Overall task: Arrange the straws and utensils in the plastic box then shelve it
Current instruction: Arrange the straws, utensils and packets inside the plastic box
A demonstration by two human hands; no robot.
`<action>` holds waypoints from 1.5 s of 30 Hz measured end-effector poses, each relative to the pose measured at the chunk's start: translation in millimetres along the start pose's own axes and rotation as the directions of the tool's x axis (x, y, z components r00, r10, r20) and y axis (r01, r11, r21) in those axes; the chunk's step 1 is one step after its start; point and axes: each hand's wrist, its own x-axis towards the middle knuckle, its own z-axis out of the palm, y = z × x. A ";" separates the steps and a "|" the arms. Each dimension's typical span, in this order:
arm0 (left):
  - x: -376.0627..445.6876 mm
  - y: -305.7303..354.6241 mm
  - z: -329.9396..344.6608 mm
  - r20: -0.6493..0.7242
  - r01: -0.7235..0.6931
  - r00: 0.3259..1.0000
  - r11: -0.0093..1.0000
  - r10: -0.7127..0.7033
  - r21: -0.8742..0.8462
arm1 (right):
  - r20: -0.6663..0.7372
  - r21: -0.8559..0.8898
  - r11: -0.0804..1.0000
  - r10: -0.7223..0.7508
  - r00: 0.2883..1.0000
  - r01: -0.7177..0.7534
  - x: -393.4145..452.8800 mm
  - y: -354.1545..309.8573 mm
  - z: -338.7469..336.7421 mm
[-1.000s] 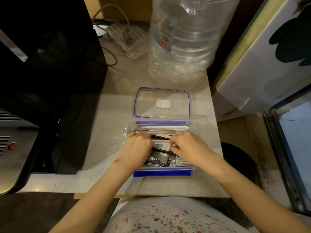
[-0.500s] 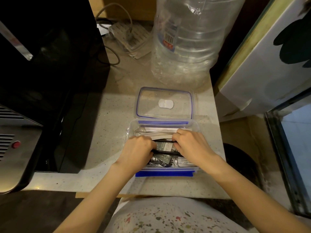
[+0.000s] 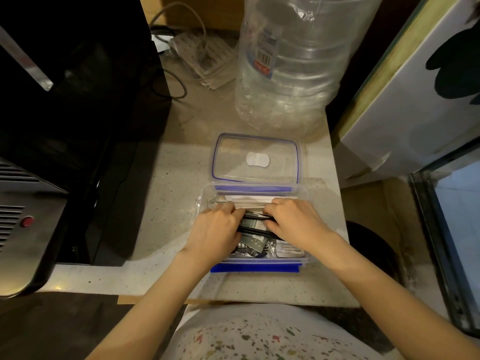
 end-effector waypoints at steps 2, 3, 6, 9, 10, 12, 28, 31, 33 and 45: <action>0.7 -0.9 3.0 0.007 0.003 1.000 1.000 -0.004 0.019 | 0.005 -0.001 1.000 -0.002 1.000 0.002 -0.6 1.9 -0.2; 0.9 -1.2 4.1 0.004 0.003 1.000 1.000 -0.003 0.023 | 0.011 -0.001 1.000 -0.004 1.000 0.004 -1.1 3.0 -0.6; 1.1 -2.1 5.5 -0.020 -0.003 1.000 1.000 0.004 0.024 | 0.029 0.006 1.000 -0.010 1.000 0.010 -3.6 6.1 -2.6; 1.7 -2.3 5.7 -0.016 -0.009 1.000 0.999 0.010 0.046 | 0.043 0.029 0.999 -0.028 0.999 0.027 -5.4 6.4 -4.5; 1.9 -2.2 5.1 -0.008 -0.009 1.000 0.998 0.010 0.055 | 0.048 0.042 0.999 -0.030 0.998 0.028 -5.6 6.2 -5.0; 2.6 -1.9 3.7 0.017 -0.008 1.000 0.998 0.007 0.068 | 0.054 0.080 0.997 -0.022 0.998 0.017 -6.5 5.9 -7.0; 14.9 -7.3 2.7 0.033 0.046 0.998 0.994 -0.050 0.097 | -0.033 0.327 0.944 -0.024 0.999 0.034 -37.2 -1.8 -18.9; 16.2 -4.1 3.5 0.022 0.064 0.998 0.993 -0.067 0.102 | 0.000 0.294 0.956 -0.013 1.000 0.013 -30.9 -2.4 -13.1; 16.1 -3.0 4.2 0.010 0.071 0.997 0.993 -0.073 0.099 | 0.024 0.240 0.971 -0.012 1.000 0.006 -24.7 -5.0 -7.9; 12.3 -3.0 12.1 -0.103 0.027 0.994 0.998 -0.032 -0.051 | 0.054 -0.042 0.983 -0.179 0.982 0.181 -11.8 -17.1 -2.8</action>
